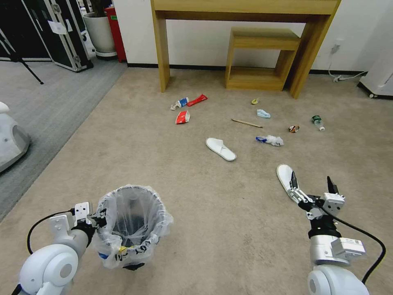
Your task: Pick up the trash bin and place the garbage on the floor into it.
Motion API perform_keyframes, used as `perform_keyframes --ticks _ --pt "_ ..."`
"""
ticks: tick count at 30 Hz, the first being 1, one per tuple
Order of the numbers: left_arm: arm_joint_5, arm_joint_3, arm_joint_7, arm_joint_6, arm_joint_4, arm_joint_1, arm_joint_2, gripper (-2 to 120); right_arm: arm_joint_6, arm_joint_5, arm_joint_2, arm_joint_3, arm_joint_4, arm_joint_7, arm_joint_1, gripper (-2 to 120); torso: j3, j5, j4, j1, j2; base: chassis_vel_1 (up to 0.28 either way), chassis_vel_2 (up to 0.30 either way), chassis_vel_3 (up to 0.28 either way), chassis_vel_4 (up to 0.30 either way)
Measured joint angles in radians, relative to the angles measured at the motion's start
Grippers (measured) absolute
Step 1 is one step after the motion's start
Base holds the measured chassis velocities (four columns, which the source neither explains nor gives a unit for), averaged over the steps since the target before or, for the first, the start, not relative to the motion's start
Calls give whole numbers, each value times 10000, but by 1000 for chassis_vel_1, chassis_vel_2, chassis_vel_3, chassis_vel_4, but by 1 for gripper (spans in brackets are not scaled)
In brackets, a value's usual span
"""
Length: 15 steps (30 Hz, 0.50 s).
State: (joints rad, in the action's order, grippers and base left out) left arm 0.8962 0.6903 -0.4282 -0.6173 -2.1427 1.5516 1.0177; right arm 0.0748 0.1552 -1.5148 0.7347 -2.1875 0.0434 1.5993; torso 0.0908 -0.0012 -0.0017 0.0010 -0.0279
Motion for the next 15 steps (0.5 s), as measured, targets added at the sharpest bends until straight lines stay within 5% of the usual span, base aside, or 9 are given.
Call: perform_keyframes --ticks 15 --pt "-8 -10 5 8 28 -1 -25 1 -46 10 -30 -42 -6 6 -26 100 1 0 0 0 1 -166 166 165 -158"
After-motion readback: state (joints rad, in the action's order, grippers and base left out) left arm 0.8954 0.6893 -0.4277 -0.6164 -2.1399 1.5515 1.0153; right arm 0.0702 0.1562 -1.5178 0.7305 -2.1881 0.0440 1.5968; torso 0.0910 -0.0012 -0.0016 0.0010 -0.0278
